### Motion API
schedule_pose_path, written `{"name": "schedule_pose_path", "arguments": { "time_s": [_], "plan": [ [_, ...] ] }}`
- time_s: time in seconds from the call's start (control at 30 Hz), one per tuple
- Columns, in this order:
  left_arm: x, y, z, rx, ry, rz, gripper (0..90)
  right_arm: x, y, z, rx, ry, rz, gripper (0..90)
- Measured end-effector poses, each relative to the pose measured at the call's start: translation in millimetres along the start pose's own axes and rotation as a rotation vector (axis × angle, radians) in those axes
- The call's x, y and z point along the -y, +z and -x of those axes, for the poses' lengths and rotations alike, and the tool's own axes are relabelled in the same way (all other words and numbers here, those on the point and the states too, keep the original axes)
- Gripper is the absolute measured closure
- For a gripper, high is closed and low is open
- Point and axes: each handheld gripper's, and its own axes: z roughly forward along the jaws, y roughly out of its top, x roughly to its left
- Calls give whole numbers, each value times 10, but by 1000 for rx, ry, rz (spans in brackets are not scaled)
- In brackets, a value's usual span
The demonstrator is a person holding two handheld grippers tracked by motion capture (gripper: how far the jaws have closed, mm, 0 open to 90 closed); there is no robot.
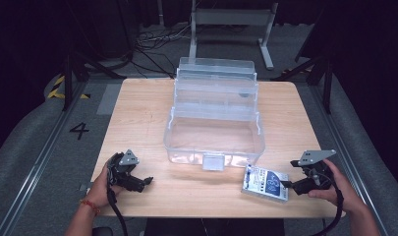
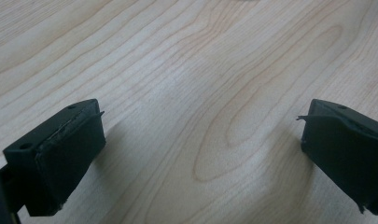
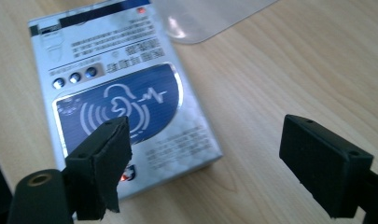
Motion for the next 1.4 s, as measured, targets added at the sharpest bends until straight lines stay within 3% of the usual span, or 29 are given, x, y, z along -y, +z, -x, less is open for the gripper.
{"name": "schedule_pose_path", "arguments": {
  "time_s": [0.23,0.63,0.97,1.2,1.4],
  "plan": [
    [-8,7,10,1,-1,-2,1,-77,86,-84,-30,-68,-53,172],
    [-5,5,22,-6,-6,0,1,-210,206,-158,-138,-99,-107,147],
    [-5,5,22,-6,-6,0,1,-300,266,-239,-162,-150,-167,49],
    [-4,2,23,-9,-4,-1,1,-420,371,-352,-120,-224,-221,30],
    [-4,0,26,-7,-6,-3,1,-447,458,-368,-125,-233,-258,15]
  ]
}}
